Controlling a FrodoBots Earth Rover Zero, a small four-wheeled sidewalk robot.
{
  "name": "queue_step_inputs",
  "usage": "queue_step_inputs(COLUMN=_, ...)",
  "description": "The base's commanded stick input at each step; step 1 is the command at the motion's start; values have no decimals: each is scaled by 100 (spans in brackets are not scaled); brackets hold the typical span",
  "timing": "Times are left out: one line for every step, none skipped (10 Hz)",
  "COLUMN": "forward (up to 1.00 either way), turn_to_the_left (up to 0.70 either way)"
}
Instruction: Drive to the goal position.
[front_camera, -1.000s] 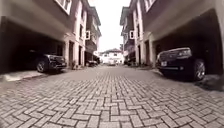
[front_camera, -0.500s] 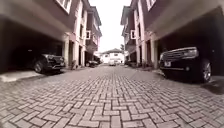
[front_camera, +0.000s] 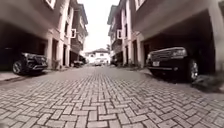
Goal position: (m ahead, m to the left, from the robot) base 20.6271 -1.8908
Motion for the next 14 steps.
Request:
queue_step_inputs(forward=50, turn_to_the_left=0)
queue_step_inputs(forward=50, turn_to_the_left=0)
queue_step_inputs(forward=50, turn_to_the_left=0)
queue_step_inputs(forward=50, turn_to_the_left=0)
queue_step_inputs(forward=50, turn_to_the_left=0)
queue_step_inputs(forward=50, turn_to_the_left=0)
queue_step_inputs(forward=50, turn_to_the_left=0)
queue_step_inputs(forward=50, turn_to_the_left=0)
queue_step_inputs(forward=50, turn_to_the_left=0)
queue_step_inputs(forward=50, turn_to_the_left=0)
queue_step_inputs(forward=50, turn_to_the_left=0)
queue_step_inputs(forward=50, turn_to_the_left=0)
queue_step_inputs(forward=50, turn_to_the_left=0)
queue_step_inputs(forward=50, turn_to_the_left=0)
